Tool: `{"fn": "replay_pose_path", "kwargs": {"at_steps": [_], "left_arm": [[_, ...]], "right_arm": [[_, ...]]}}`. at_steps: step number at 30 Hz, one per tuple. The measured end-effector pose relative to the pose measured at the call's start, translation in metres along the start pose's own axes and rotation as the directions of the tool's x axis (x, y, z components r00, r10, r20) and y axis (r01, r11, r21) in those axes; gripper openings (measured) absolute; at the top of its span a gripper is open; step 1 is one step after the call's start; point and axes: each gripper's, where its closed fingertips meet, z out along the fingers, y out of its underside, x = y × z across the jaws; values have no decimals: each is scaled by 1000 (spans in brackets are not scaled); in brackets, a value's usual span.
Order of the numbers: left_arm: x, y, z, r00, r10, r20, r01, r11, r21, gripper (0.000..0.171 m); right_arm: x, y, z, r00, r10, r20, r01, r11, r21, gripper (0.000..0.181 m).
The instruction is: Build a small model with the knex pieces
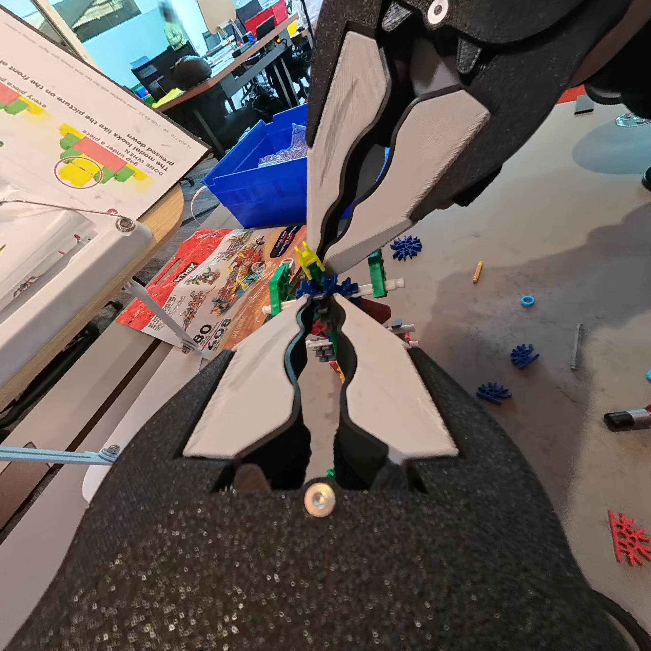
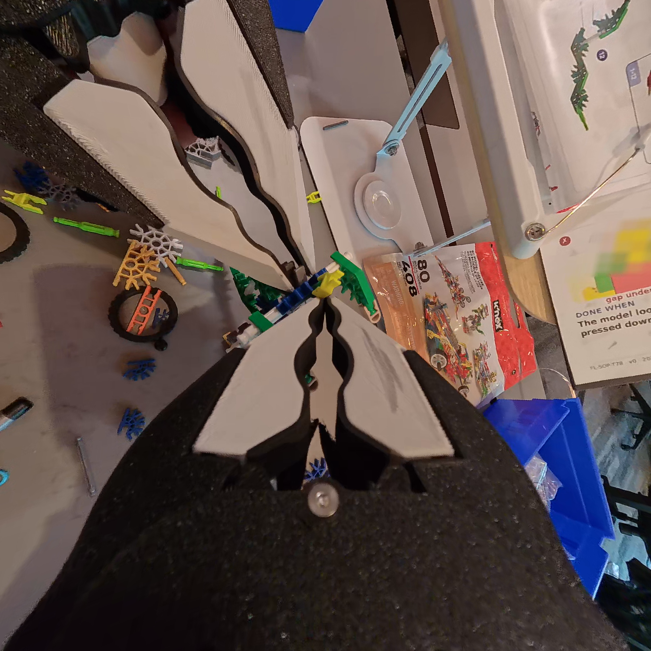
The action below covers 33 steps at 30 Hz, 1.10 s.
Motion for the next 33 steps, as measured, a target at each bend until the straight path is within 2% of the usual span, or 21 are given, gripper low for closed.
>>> {"fn": "replay_pose_path", "kwargs": {"at_steps": [8, 11, 22, 27, 33], "left_arm": [[-7, 4, 1, 999, -16, 31, 17, 999, -30, 5], [-11, 5, 1, 998, 25, 53, -21, 998, -62, 6], [-7, 3, 3, 999, 12, 30, -10, 999, -43, 7], [-8, 4, 0, 1000, 17, 14, -16, 999, -43, 7], [-12, 7, -4, 999, 30, 10, -30, 998, -59, 6]], "right_arm": [[-7, -4, -1, 1000, 6, 21, -5, 1000, -17, 0], [-4, -3, 2, 999, 20, 29, -20, 1000, -9, 0], [3, 9, -2, 993, 74, 95, -77, 997, 27, 0], [19, 26, -16, 988, 142, 56, -144, 989, 38, 0], [28, 79, -16, 959, 282, 31, -281, 959, -48, 6]]}}
